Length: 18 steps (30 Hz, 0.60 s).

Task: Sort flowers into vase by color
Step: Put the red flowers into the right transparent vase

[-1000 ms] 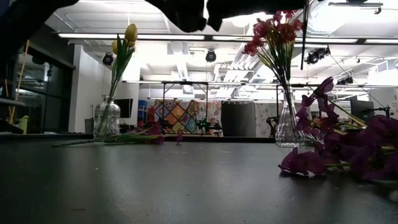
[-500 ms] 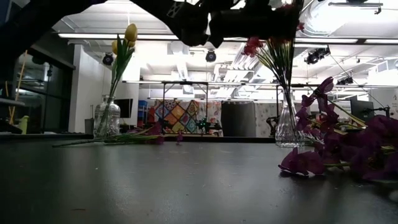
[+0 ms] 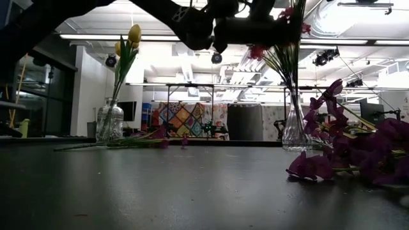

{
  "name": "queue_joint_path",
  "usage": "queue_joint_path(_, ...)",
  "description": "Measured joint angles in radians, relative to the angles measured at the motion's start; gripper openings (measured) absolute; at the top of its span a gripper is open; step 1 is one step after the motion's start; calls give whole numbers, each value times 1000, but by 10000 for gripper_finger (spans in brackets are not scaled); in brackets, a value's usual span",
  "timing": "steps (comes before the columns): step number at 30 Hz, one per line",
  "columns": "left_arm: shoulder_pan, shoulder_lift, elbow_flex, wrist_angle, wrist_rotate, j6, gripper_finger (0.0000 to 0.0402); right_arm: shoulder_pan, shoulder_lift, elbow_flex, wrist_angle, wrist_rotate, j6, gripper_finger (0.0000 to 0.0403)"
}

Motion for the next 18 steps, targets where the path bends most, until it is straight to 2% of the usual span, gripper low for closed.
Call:
queue_joint_path(6, 11, 0, 0, -72, -2, -73, 0, 0, 0, 0, 0, 0, 0, 321)
queue_joint_path(18, 11, 79, 0, -90, -37, -153, 0, 0, 0, 0, 1, 0, 0, 321)
